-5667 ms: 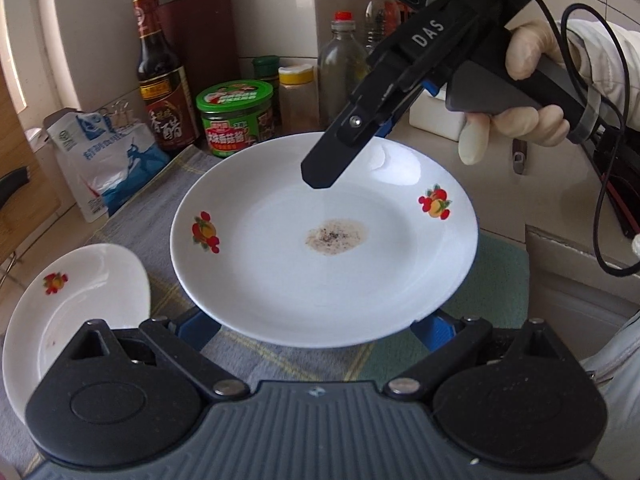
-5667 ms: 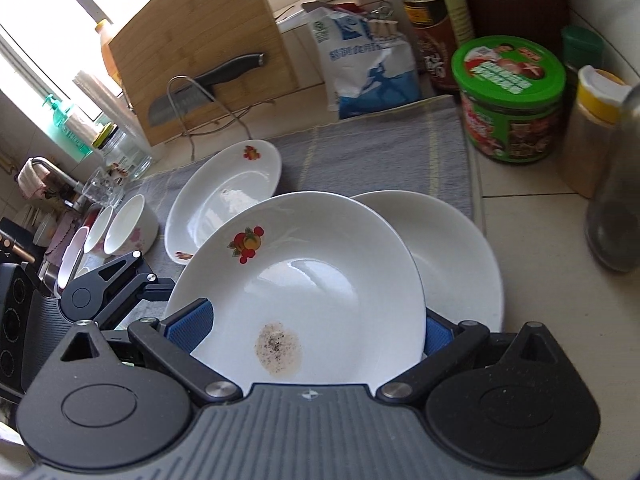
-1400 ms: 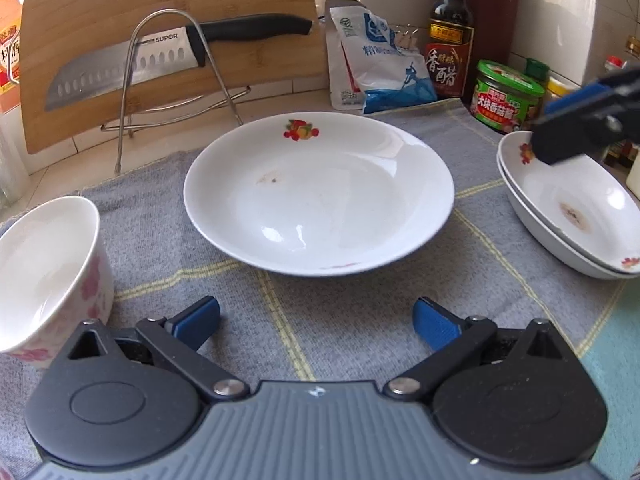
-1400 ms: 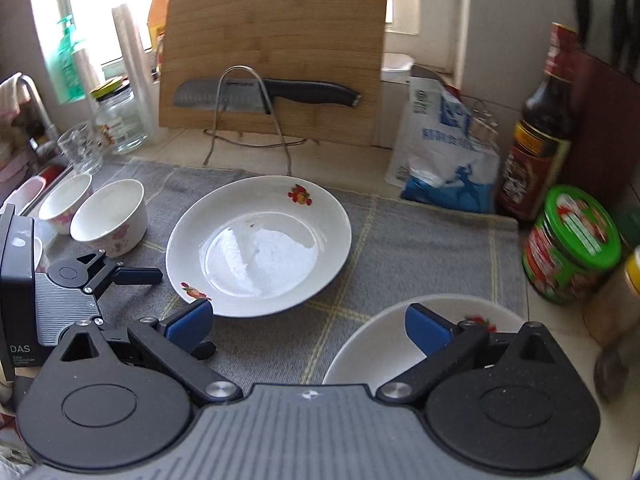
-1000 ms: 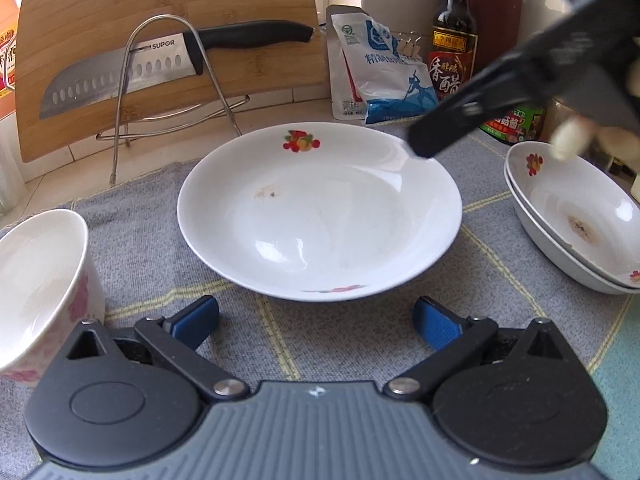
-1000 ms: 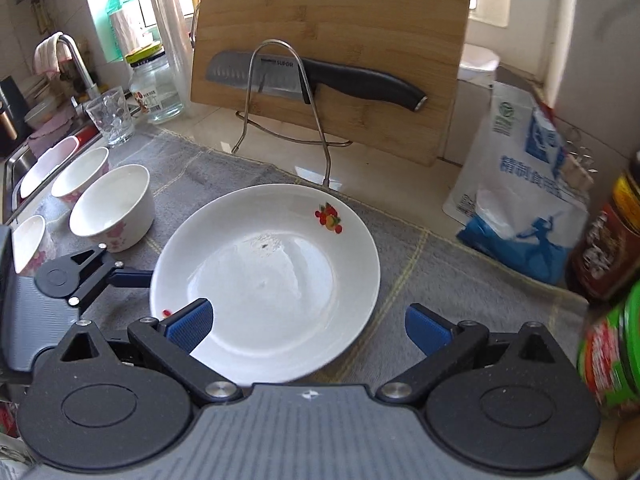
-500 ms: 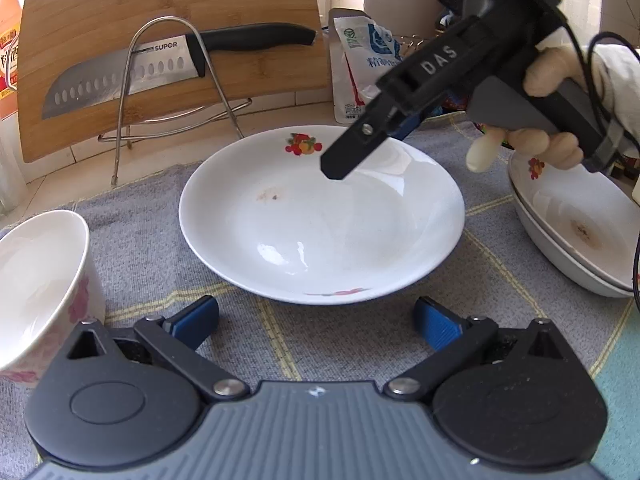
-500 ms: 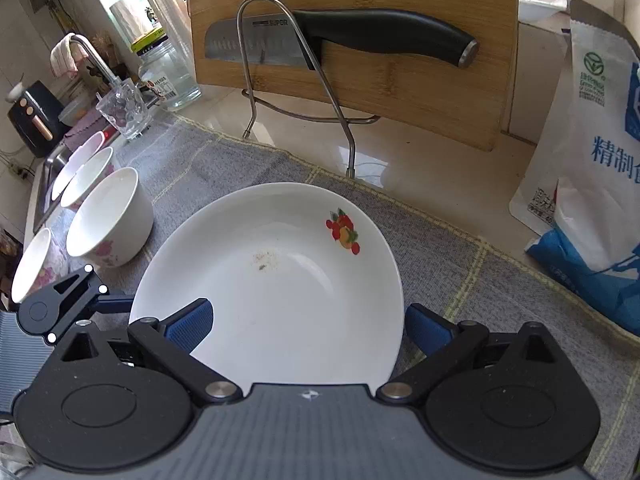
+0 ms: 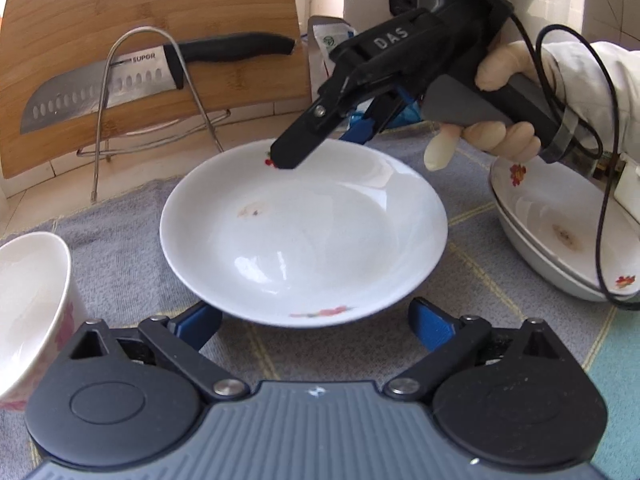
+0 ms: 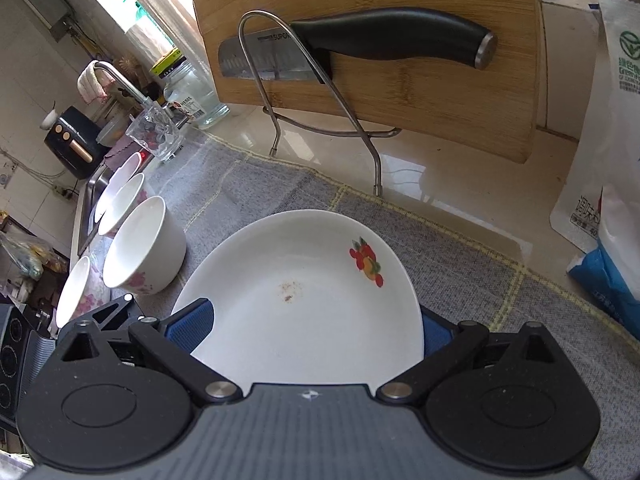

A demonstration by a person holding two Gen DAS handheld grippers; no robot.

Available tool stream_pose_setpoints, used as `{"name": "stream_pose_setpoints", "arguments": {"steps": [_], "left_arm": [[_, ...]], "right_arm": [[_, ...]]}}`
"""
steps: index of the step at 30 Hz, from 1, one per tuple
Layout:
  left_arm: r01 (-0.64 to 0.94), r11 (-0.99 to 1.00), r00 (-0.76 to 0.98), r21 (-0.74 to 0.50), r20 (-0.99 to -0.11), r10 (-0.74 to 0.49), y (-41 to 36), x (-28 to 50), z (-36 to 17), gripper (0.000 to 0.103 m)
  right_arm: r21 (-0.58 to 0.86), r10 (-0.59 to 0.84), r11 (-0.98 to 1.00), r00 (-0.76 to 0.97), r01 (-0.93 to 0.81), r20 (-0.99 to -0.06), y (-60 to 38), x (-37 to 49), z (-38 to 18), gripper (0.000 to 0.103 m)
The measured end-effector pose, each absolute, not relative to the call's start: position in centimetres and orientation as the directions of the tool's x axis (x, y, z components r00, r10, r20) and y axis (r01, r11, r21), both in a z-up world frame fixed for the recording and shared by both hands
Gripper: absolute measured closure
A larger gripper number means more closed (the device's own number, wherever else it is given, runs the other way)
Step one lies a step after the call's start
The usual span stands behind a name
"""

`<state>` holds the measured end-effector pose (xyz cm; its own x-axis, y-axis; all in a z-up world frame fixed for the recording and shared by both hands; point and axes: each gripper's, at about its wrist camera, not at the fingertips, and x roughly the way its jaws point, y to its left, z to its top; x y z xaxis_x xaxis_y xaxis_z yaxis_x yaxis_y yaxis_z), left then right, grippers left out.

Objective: Organize plates and bowls
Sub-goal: 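Lift and carry the held plate with the right tool toward the plate stack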

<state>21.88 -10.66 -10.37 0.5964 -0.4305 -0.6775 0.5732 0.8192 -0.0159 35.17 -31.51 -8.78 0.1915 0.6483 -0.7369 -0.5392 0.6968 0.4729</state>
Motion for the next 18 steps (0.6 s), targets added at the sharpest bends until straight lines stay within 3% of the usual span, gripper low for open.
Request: {"name": "stream_pose_setpoints", "arguments": {"steps": [18], "left_arm": [[0.580, 0.814, 0.590, -0.036, -0.671, -0.450, -10.25, 22.18, -10.12, 0.005]], "right_arm": [[0.505, 0.655, 0.702, 0.178, -0.503, -0.734, -31.58, 35.83, -8.80, 0.000]]}}
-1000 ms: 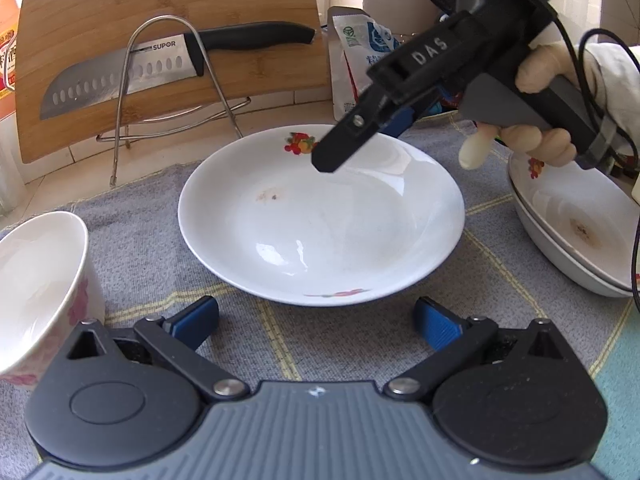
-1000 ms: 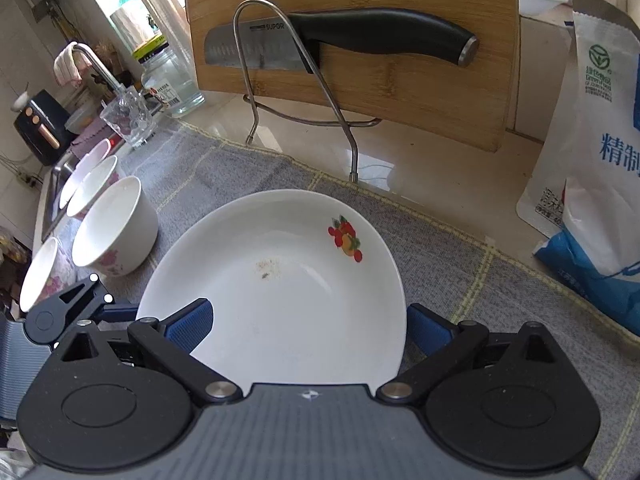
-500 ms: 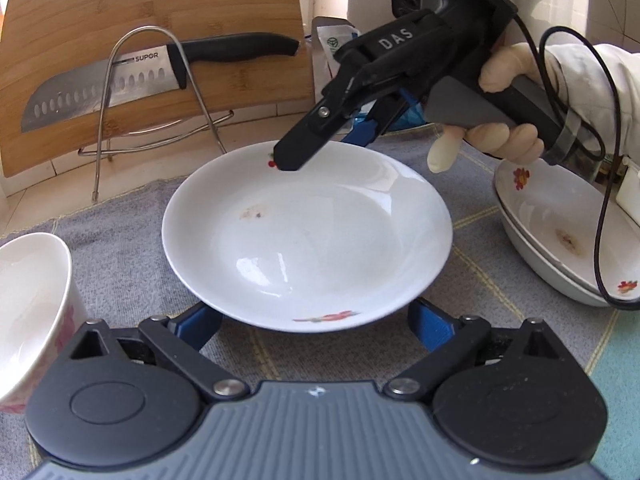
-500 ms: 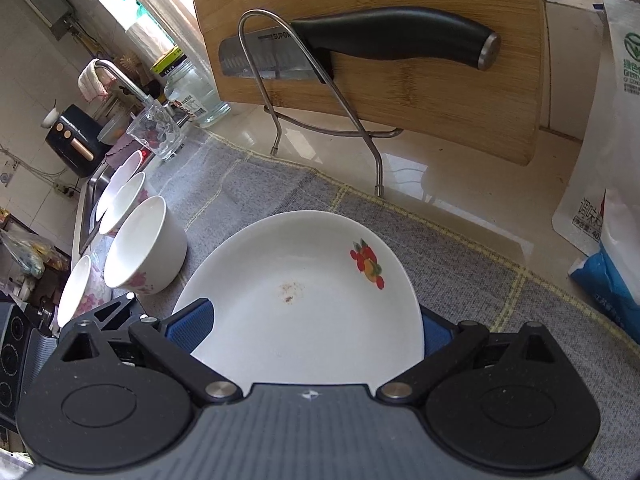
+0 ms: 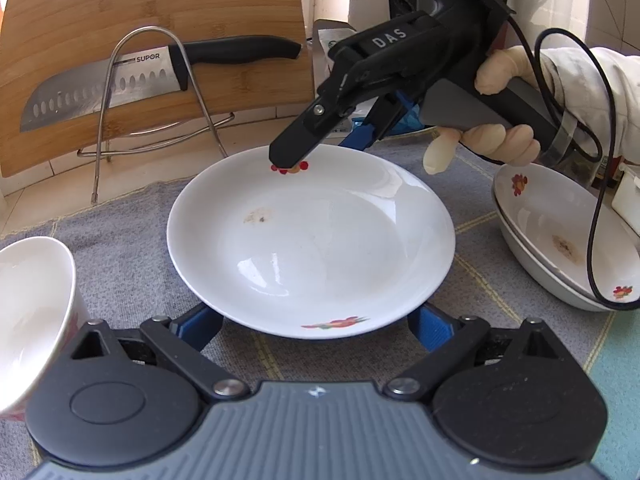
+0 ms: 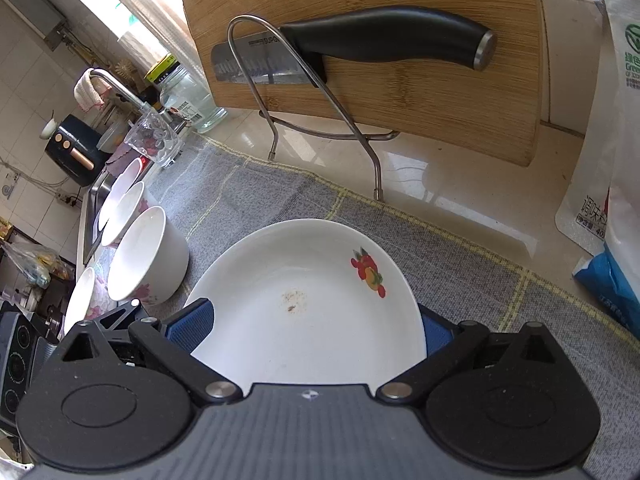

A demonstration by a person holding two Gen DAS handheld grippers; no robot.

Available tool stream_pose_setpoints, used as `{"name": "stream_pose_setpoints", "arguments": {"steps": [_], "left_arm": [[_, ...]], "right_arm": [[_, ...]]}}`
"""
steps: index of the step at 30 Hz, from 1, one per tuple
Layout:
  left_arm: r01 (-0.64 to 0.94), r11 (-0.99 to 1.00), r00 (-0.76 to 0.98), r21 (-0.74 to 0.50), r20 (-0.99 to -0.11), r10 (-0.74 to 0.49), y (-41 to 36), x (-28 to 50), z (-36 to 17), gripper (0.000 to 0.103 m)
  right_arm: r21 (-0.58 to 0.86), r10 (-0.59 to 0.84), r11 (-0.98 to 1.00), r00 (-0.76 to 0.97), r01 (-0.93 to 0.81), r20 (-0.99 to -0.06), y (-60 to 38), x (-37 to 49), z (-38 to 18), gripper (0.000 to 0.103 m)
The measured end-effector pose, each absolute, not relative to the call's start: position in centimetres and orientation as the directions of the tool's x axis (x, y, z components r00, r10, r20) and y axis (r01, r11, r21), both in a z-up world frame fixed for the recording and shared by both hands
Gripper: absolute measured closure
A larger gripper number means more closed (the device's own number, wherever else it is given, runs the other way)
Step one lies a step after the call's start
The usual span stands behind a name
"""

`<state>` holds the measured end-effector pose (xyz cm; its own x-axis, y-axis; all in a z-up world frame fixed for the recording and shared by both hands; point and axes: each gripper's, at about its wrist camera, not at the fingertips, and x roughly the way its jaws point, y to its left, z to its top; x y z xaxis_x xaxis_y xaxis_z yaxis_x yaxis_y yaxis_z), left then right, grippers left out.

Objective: Organize plates and bowls
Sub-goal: 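Lift and carry the held plate with the right tool toward the plate stack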

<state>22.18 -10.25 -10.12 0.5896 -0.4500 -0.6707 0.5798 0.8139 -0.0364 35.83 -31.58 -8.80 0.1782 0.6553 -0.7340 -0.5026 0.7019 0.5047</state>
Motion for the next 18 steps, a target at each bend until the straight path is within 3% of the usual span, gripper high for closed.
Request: {"name": "stream_pose_setpoints", "arguments": {"steps": [18], "left_arm": [[0.633, 0.774, 0.576, -0.009, -0.662, -0.479, -10.4, 19.6, -8.0, 0.005]], "right_arm": [[0.505, 0.651, 0.726, 0.231, -0.467, -0.723, -33.0, 32.0, -6.2, 0.000]]}}
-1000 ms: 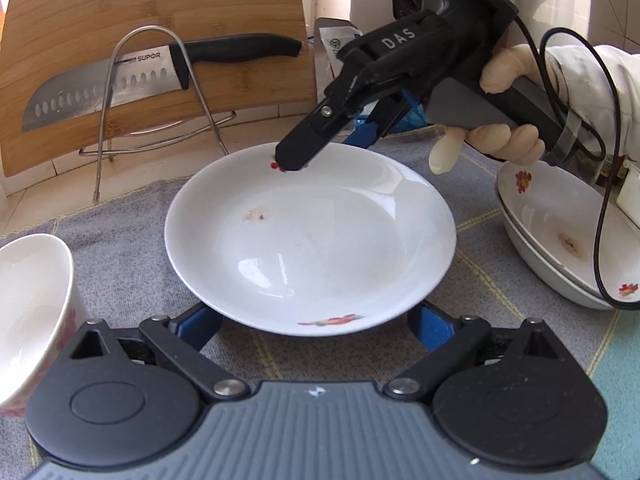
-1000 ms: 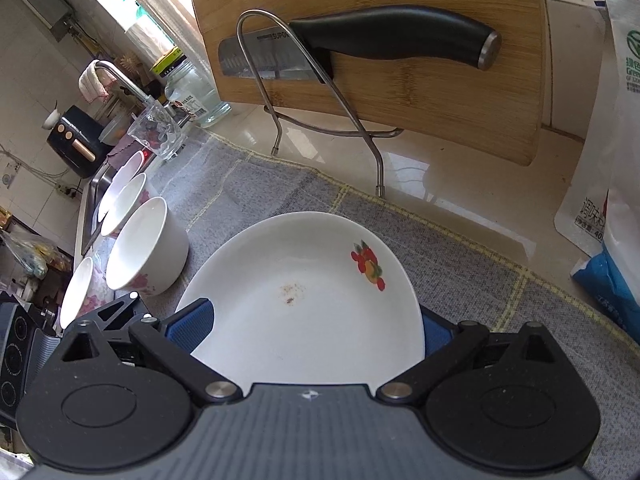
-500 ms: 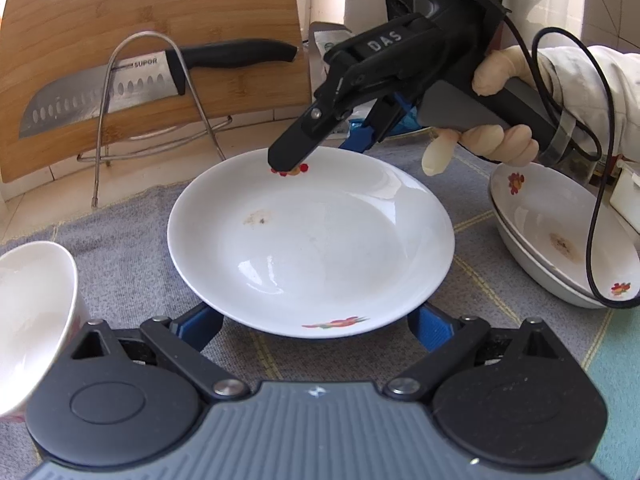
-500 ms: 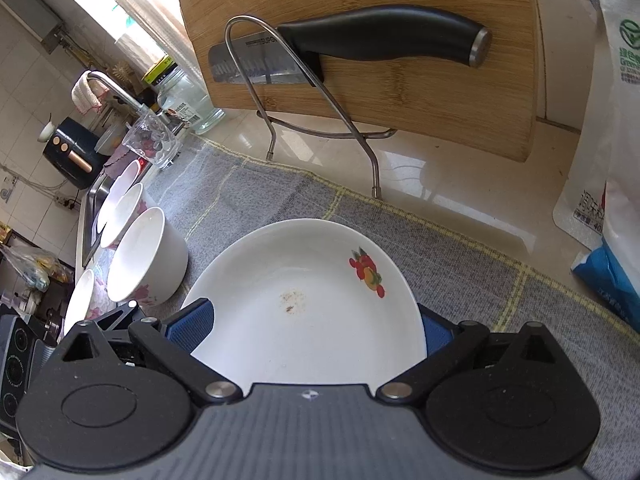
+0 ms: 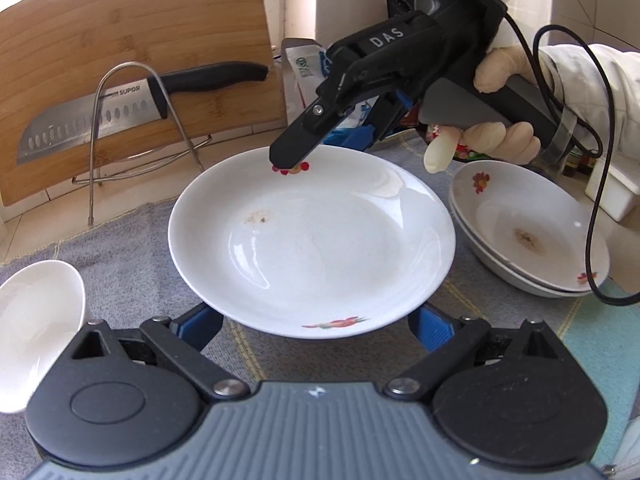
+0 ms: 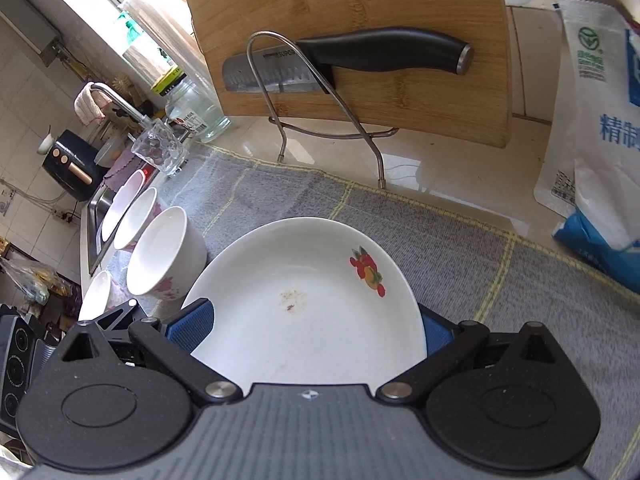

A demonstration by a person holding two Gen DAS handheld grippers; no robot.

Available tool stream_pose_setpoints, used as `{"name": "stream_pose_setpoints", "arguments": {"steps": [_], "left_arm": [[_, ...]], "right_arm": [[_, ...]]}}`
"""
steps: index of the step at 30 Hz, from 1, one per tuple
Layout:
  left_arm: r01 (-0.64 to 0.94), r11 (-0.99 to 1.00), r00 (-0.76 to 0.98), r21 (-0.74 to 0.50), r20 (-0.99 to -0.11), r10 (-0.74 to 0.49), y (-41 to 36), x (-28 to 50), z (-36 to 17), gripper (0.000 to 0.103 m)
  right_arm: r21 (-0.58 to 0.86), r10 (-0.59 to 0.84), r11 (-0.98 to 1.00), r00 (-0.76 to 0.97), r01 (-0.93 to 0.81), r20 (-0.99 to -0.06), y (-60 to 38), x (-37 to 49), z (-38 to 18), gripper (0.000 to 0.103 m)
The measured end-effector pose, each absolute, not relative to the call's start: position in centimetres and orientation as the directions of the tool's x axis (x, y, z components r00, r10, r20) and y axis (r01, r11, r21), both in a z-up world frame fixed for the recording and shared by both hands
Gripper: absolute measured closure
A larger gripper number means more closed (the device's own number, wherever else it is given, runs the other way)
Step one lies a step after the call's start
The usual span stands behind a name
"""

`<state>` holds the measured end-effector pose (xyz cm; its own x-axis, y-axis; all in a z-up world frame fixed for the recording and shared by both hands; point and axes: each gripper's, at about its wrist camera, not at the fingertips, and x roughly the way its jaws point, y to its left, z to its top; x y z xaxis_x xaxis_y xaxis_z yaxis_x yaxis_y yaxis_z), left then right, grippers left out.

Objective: Organize plates and bowls
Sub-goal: 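Lift and carry the held plate with the right tool toward the plate stack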

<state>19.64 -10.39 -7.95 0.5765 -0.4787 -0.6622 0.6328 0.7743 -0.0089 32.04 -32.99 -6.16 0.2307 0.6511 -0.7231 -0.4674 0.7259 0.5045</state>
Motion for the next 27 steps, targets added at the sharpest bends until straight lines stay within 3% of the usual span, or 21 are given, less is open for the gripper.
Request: {"name": "stream_pose_setpoints", "arguments": {"steps": [27], "left_arm": [[0.765, 0.644, 0.486, 0.003, -0.658, -0.575, -12.6, 16.7, -5.1, 0.005]], "right_arm": [[0.468, 0.586, 0.806, 0.377, -0.362, -0.718, -37.7, 24.5, -3.2, 0.000]]}}
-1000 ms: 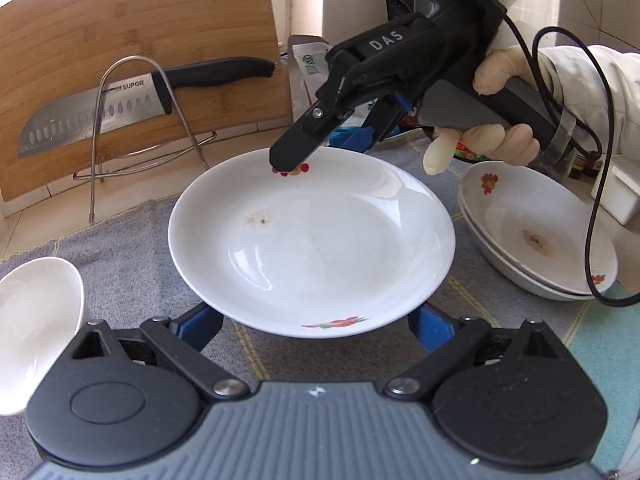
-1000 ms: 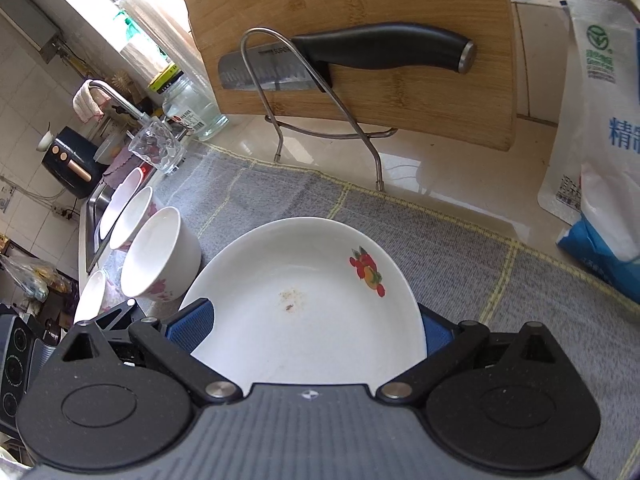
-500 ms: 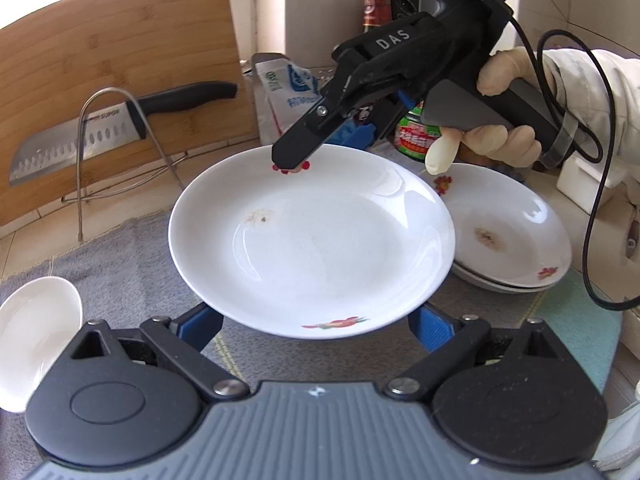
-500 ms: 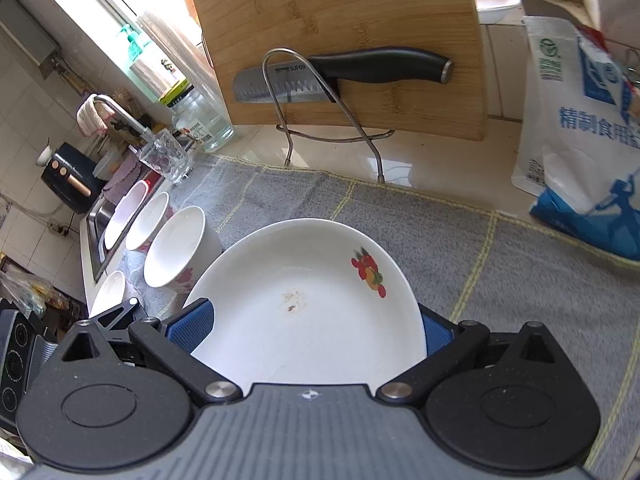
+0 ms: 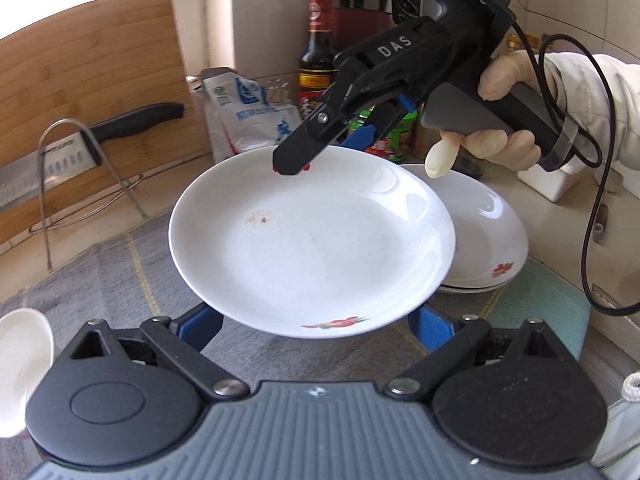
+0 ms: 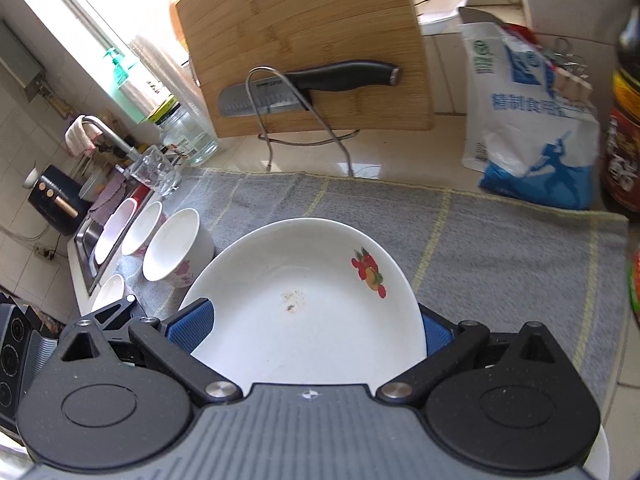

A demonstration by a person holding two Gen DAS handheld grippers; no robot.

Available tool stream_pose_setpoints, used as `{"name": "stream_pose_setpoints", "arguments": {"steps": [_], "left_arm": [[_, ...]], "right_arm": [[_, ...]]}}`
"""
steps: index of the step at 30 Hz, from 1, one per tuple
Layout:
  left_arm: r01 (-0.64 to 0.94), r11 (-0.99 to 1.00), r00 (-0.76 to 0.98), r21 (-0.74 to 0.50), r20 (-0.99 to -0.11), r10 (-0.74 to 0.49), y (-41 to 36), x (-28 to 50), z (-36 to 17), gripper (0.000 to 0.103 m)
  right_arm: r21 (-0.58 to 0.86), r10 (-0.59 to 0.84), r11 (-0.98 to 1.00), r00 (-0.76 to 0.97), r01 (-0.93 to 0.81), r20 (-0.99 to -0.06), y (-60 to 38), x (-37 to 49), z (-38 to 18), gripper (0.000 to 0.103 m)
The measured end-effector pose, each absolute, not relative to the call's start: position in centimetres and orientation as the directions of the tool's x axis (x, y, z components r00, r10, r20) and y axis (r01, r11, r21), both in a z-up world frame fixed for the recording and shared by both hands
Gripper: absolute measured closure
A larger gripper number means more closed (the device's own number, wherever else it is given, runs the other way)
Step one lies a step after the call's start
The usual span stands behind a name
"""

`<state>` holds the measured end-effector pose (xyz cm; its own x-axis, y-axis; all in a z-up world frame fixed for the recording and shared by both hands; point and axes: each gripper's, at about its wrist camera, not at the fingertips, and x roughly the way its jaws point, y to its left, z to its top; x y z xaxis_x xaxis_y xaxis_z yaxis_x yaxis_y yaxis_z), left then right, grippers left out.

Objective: Organize plates and bowls
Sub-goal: 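Lift and carry the held plate with the right tool toward the plate stack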

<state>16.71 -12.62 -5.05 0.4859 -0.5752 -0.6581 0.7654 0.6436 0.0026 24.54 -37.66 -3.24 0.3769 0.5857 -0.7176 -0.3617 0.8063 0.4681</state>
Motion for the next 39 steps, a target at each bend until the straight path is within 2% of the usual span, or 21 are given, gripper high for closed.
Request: {"name": "stream_pose_setpoints", "arguments": {"steps": [19, 39], "left_arm": [[0.872, 0.489, 0.360, -0.009, -0.665, -0.654, -16.9, 15.4, -5.2, 0.005], [0.930, 0.368, 0.250, -0.025, -0.689, -0.680, -20.6, 14.4, -6.1, 0.005]], "right_arm": [[0.467, 0.501, 0.862, 0.475, -0.197, -0.724, -43.6, 19.2, -3.6, 0.000], [0.466, 0.423, 0.883, 0.517, -0.051, -0.744, -47.7, 15.0, -5.1, 0.000]]}}
